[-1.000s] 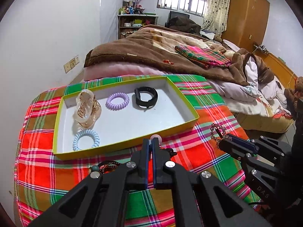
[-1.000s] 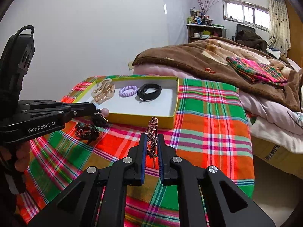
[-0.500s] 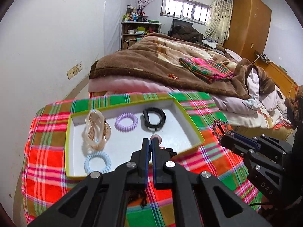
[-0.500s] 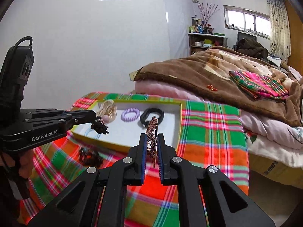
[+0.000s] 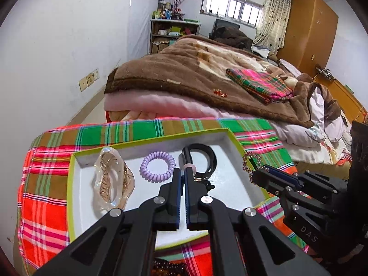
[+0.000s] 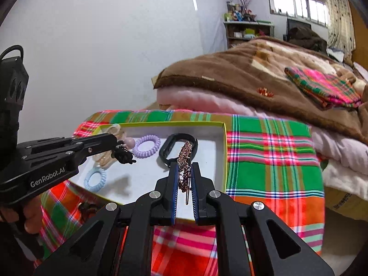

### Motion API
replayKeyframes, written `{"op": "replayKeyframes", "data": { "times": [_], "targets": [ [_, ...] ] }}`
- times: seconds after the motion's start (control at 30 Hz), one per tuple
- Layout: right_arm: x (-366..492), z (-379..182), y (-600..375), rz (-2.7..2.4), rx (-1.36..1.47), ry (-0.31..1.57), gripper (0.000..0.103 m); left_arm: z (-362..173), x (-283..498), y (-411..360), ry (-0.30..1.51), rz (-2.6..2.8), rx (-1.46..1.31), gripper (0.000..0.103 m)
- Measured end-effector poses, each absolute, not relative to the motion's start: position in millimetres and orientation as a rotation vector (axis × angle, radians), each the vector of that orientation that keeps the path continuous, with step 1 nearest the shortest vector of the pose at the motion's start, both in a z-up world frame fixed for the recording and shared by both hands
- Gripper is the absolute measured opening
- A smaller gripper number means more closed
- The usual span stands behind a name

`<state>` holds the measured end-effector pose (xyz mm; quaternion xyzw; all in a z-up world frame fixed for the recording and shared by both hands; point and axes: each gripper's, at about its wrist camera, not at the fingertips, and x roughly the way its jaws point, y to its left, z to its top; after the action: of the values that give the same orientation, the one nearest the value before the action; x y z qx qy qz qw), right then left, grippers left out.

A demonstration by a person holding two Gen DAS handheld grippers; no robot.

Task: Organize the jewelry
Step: 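Carry rhinestone clip in right tool and ball hair tie in left tool over box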

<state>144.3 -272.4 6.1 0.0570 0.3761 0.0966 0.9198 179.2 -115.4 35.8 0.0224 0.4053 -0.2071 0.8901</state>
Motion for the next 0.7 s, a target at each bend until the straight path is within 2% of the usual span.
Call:
{"op": "replayKeyframes", "data": {
  "times": [0.7],
  "targets": [
    [173, -31, -272, 0.141, 0.097, 0.865, 0.01, -7, 195, -119, 0.92, -0.406, 0.077, 0.003]
  ]
}}
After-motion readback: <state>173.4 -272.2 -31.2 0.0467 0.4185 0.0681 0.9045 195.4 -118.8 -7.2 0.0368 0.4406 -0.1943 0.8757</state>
